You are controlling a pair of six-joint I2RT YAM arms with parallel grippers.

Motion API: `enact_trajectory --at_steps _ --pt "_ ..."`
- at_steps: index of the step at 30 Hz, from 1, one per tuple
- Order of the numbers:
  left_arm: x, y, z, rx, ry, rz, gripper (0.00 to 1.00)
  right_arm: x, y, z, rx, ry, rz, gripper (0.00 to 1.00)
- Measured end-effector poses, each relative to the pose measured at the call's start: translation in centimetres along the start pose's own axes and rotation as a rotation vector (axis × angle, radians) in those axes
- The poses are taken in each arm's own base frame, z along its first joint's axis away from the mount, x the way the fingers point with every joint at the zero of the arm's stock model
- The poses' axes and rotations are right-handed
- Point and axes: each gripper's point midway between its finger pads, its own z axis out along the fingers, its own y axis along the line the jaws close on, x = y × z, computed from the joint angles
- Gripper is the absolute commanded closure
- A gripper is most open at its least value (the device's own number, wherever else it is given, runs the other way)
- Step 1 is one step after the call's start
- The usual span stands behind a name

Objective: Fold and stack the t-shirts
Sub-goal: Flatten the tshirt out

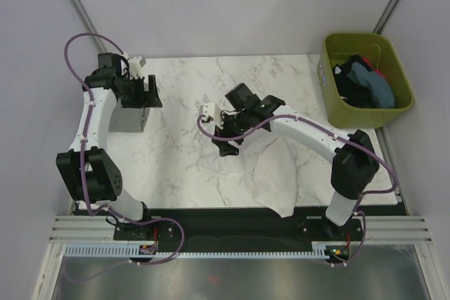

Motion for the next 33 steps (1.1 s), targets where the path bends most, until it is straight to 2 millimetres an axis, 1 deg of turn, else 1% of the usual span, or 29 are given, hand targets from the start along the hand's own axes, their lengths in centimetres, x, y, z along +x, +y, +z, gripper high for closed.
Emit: enact_trajectory --at_steps 1,3,4,6,8,10,12,14,16,18,19,21,22,24,25,27,28,31,33 --pt "-0.2 0.4 -0.1 -0.011 -0.012 -0.005 0.13 0.1 0.5 0.7 -0.013 0.013 -0.020 0.20" --pt "-0.7 0.3 -0.2 -0.013 -0.032 -0.006 0.12 0.9 1.3 2.5 -0.042 0.053 -0.053 0.21" --pt "-1.0 0.0 -0.3 -0.009 -0.043 -0.005 0.12 1.6 1.5 3.5 -0.052 0.078 -0.062 0.20" --pt "-1.3 -0.6 -0.8 0.001 -0.064 -0.001 0.12 3.8 1.3 5.2 -0.052 0.137 -0.055 0.19" --pt "-1.7 -1.2 -1.5 0.013 -0.088 0.005 0.12 5.8 1.0 6.0 -0.036 0.184 -0.040 0.19" --pt "-2.2 -1.5 -2.2 0.016 -0.117 0.012 0.12 7.5 0.5 6.4 -0.008 0.224 -0.032 0.18" --pt "-2.5 -1.8 -2.9 0.015 -0.143 0.019 0.12 8.3 0.0 6.4 0.022 0.246 -0.032 0.18" --pt "-2.8 -1.9 -3.4 0.013 -0.158 0.025 0.12 8.4 -0.7 6.6 0.056 0.250 -0.042 0.21" --pt "-2.8 -2.0 -3.5 0.013 -0.162 0.027 0.12 8.5 -1.4 6.9 0.077 0.250 -0.053 0.36" --pt "-2.8 -2.0 -3.5 0.014 -0.160 0.022 0.12 8.8 -1.8 7.5 0.088 0.256 -0.058 0.38" --pt "-2.8 -2.0 -3.5 0.015 -0.160 0.021 0.12 9.1 -2.0 7.8 0.091 0.263 -0.052 0.42" --pt "-2.8 -2.1 -3.5 0.018 -0.160 0.019 0.12 9.5 -2.4 8.5 0.095 0.278 -0.046 0.56" --pt "-2.8 -2.1 -3.5 0.018 -0.160 0.019 0.12 9.6 -2.5 8.7 0.098 0.282 -0.046 0.68" --pt "-2.8 -2.0 -3.4 0.017 -0.159 0.018 0.12 9.6 -2.9 9.1 0.106 0.286 -0.048 0.78" --pt "-2.8 -2.0 -3.4 0.017 -0.159 0.018 0.12 9.5 -3.1 9.1 0.112 0.284 -0.046 0.88" --pt "-2.8 -2.0 -3.4 0.017 -0.159 0.018 0.12 9.0 -3.4 9.0 0.122 0.279 -0.054 0.98" --pt "-2.8 -2.0 -3.4 0.017 -0.159 0.018 0.12 8.7 -3.6 8.9 0.131 0.275 -0.059 1.00" --pt "-2.8 -2.0 -3.4 0.017 -0.160 0.018 0.13 7.7 -4.1 8.0 0.161 0.267 -0.073 1.00" --pt "-2.8 -2.0 -3.4 0.017 -0.160 0.018 0.13 6.5 -4.6 6.3 0.195 0.256 -0.098 1.00"
